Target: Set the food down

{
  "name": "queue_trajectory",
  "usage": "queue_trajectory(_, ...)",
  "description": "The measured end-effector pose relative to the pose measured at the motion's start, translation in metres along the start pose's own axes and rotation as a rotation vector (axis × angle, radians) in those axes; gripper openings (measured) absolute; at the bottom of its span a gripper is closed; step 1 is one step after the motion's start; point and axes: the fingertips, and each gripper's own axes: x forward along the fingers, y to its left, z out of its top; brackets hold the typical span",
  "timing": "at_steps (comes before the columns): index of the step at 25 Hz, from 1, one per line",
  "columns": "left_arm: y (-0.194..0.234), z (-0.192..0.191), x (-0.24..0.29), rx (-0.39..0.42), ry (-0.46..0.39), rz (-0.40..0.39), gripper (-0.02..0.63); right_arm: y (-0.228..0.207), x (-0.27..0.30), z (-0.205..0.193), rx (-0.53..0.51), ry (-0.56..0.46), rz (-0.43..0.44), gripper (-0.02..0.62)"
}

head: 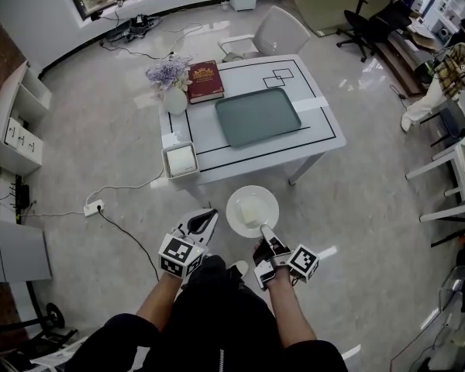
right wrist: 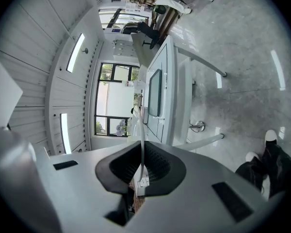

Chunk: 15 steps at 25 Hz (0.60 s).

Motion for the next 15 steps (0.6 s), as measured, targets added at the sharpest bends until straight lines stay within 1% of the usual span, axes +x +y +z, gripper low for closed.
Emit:
queue_trajectory(2,0.004,0.002,0.006,0.0,0.005,0.001,0.006,0.005,0.007,0.002,0.013,0.003,0.018,0.017)
queue_trajectory(6,0.013,0.012,0.022,0.003,-0.003,-0.004,0.006,0.003,0.016,0.015,0.003,-0.002,0.001,0.017)
queue_trajectory(11,0.032,0.025,0.054,0.011,-0.007,-0.034,0.006,0.01,0.039,0.041,-0.007,-0.032,0.001,0.017)
queue_trajectory(15,0.056,0.04,0.087,0.019,-0.013,-0.059,0.006,0.015,0.064,0.065,-0.032,-0.05,-0.031,0.017)
